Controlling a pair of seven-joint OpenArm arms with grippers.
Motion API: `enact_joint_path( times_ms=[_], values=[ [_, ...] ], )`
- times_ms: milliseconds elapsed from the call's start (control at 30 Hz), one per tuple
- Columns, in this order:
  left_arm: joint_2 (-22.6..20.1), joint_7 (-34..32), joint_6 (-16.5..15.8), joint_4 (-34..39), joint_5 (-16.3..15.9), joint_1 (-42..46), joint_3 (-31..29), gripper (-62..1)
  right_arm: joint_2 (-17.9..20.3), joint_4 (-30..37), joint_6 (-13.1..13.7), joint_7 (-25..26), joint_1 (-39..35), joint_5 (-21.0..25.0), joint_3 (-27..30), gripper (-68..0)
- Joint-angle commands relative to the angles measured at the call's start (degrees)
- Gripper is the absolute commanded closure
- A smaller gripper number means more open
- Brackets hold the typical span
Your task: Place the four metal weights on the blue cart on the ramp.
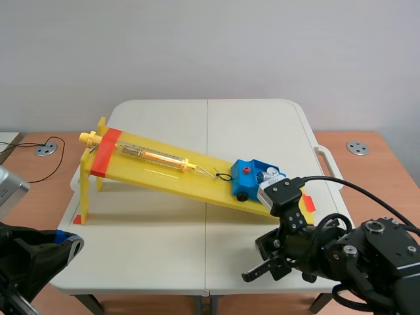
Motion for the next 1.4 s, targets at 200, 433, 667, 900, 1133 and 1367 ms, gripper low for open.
enact_joint_path(
  times_ms=[200,433,667,900,1133,1367],
  values=[
    [0.33,-5.14,-1.03,4.15,-4.28,-1.14,-0.9,-4.0,1.07,3.04,-4.15,2.67,0.87,1.95,0.07,-9.5],
    [0.33,-5.14,-1.03,4.15,-4.28,-1.14,-0.9,-4.0,1.22,0.74,-5.55,2.58,0.9,1.86,0.07,-0.6],
    [0.33,-5.14,-1.03,4.15,-4.26,-1.14,-0.9,-4.0,3.37,5.16,-4.92,2.67,-0.13,5.7,1.27,-0.6],
    [0.31,-5.14,-1.03,4.15,-4.26,-1.14,-0.9,-4.0,6.86,17.4,-2.91,0.07,-6.32,9.2,6.08,-0.6],
    [0.31,-5.14,-1.03,4.15,-4.26,-1.14,-0.9,-4.0,7.96,27.5,0.13,-3.1,-12.07,13.62,11.76,-0.6],
    [0.31,-5.14,-1.03,4.15,-4.26,-1.14,-0.9,-4.0,7.93,35.5,2.36,-7.8,-15.37,18.88,18.01,-0.6]
  ],
)
